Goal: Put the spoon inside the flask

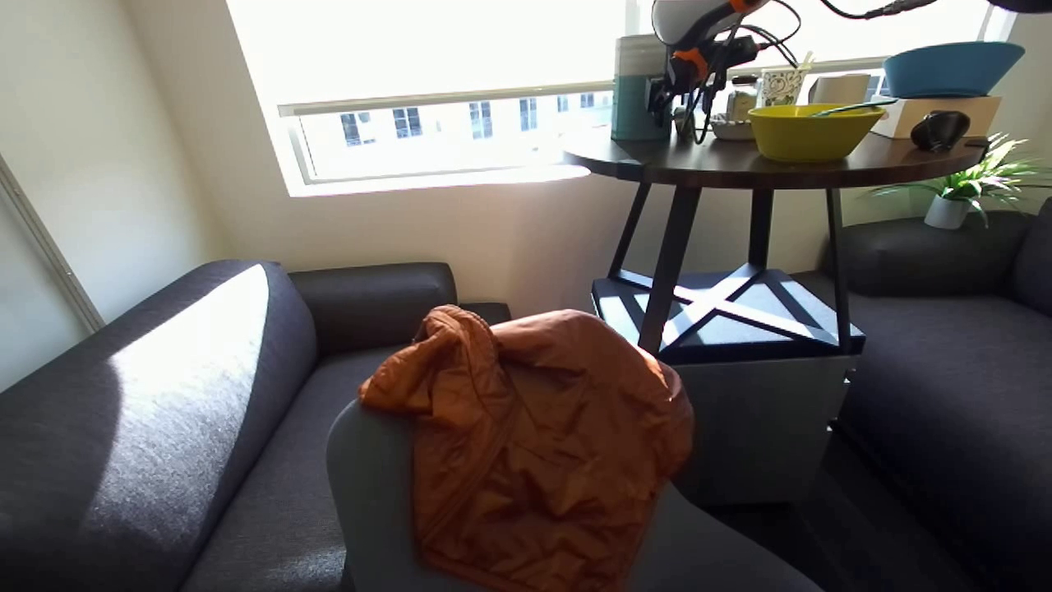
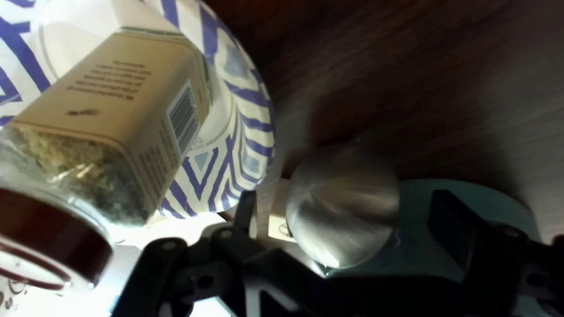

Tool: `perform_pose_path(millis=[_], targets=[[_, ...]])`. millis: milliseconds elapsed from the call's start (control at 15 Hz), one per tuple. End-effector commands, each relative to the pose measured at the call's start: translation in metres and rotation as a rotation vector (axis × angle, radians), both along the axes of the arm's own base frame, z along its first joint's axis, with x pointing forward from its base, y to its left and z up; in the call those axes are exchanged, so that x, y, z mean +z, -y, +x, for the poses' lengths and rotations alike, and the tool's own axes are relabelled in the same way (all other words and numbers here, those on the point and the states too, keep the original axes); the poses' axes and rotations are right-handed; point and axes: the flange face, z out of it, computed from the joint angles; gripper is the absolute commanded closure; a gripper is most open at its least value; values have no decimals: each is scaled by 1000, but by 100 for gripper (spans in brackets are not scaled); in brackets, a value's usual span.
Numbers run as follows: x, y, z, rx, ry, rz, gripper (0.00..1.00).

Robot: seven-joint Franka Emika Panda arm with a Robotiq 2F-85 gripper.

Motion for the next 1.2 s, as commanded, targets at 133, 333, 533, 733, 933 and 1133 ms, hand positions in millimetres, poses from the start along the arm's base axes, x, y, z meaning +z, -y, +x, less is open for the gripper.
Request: perform_pose_path(millis=[133, 333, 533, 733, 933, 1133], targets=[[6, 9, -6, -56, -70, -5, 2], [7, 9, -6, -94, -77, -17, 19], [5, 12, -5, -122, -62, -25, 42], [2, 13, -4, -140, -53, -21, 21], [0, 10, -1, -139, -36, -17, 12], [0, 7, 3, -142, -9, -19, 0]])
